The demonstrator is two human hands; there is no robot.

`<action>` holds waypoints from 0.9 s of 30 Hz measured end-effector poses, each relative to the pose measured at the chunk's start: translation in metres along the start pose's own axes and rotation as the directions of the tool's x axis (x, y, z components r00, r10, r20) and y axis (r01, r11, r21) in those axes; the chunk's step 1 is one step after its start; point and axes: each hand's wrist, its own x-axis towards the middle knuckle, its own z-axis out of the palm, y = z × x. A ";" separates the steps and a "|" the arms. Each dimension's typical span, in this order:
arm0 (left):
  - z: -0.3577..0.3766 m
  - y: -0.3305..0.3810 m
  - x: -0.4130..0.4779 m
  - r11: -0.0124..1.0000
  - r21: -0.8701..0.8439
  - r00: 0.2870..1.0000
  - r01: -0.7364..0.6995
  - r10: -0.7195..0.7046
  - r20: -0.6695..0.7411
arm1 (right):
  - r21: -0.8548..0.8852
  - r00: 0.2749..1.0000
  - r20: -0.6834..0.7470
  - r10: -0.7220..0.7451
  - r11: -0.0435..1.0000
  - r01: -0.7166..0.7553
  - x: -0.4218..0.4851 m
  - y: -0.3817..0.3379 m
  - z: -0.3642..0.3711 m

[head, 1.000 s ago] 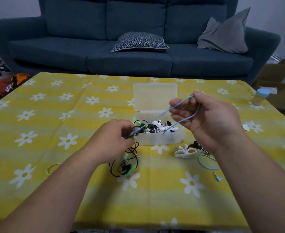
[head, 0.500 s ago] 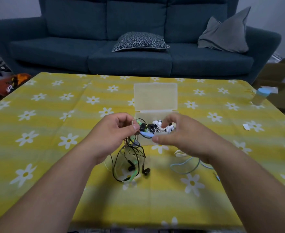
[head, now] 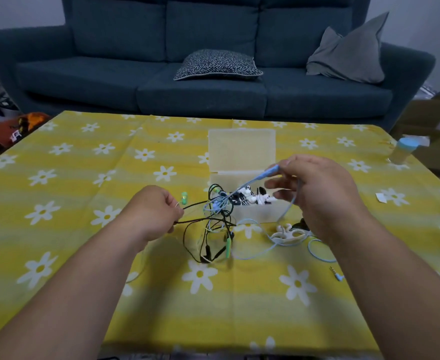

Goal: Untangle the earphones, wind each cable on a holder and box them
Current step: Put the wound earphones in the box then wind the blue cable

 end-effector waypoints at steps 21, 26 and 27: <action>0.019 0.030 -0.022 0.906 -0.087 0.904 -0.415 0.421 0.075 | 0.386 0.963 0.249 0.100 0.902 -0.193 -0.009 -0.007 0.005; 0.016 0.031 -0.024 0.888 -0.263 0.917 -0.377 0.397 0.027 | -0.027 0.990 0.114 0.084 0.996 -0.081 -0.002 0.008 0.001; 0.016 0.031 -0.024 0.876 -0.309 0.919 -0.369 0.394 0.020 | -0.157 0.990 0.124 0.074 0.986 -0.054 -0.003 0.009 0.001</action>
